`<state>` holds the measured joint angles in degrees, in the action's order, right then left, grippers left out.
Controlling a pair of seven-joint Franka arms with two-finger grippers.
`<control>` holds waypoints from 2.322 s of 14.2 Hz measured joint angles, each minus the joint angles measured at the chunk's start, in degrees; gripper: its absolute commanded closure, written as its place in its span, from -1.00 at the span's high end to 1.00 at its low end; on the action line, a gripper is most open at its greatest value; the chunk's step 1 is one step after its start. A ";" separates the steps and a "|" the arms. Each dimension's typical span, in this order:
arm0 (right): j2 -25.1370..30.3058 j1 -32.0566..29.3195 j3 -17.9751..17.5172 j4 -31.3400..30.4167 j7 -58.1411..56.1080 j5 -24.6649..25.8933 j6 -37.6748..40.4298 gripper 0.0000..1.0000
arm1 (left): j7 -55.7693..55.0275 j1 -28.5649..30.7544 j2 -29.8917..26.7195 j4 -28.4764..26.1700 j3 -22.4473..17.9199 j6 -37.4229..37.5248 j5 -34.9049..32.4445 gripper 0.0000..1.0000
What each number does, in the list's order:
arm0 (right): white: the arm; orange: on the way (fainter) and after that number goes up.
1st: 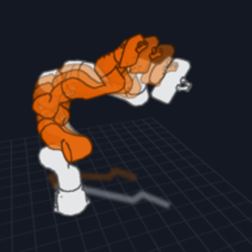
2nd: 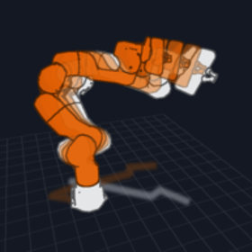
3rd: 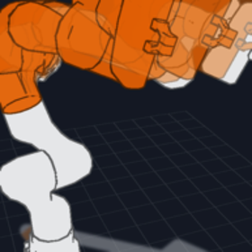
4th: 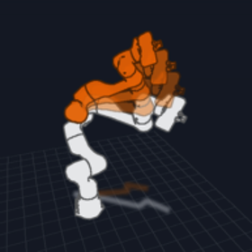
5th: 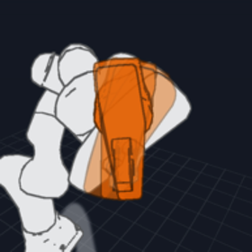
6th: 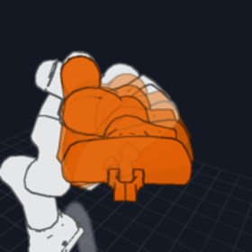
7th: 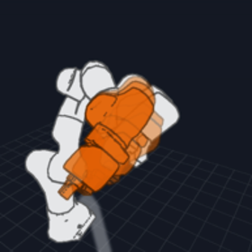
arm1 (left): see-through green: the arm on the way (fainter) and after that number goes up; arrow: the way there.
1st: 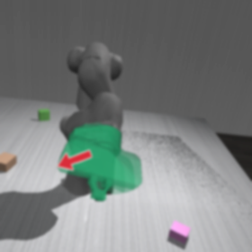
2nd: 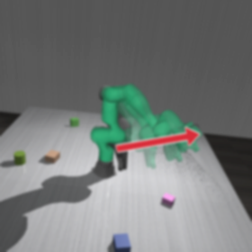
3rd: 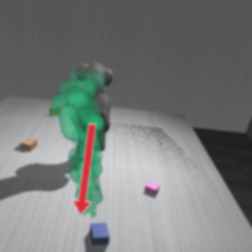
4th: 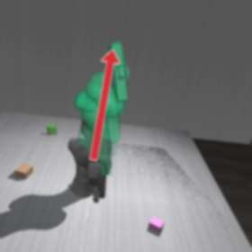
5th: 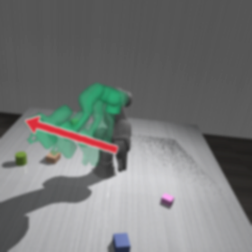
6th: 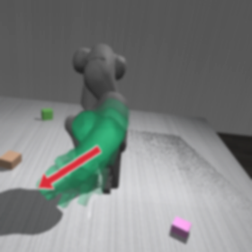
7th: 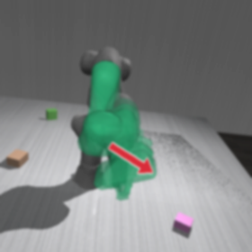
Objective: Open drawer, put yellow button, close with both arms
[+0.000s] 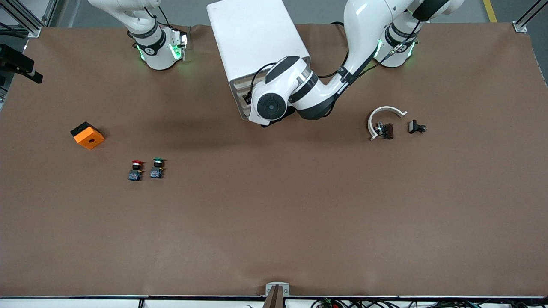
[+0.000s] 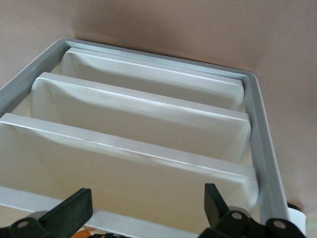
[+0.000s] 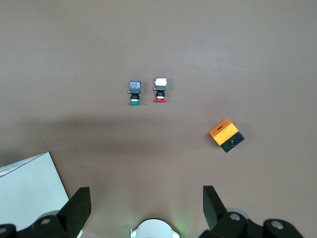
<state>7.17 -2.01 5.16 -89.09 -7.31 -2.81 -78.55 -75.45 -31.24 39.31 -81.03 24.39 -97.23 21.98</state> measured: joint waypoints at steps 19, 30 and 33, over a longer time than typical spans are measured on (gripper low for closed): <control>0.69 -0.82 0.65 -1.70 0.24 2.44 -3.01 1.00 | 38.29 24.23 -17.16 5.46 -8.27 16.83 -10.17 1.00; 1.78 -1.22 0.59 -2.22 0.88 2.43 -3.18 1.00 | 72.62 23.64 -38.57 -12.51 -27.76 16.56 -17.00 1.00; 2.52 -1.22 0.59 -2.97 1.80 2.43 -3.35 1.00 | 74.13 23.73 -43.58 -20.14 -28.78 9.35 -18.69 1.00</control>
<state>9.69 -3.23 5.75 -92.06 -5.51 -0.38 -81.90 -1.32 -7.51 -4.27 -101.16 -4.39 -87.88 3.29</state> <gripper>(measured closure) 0.000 0.000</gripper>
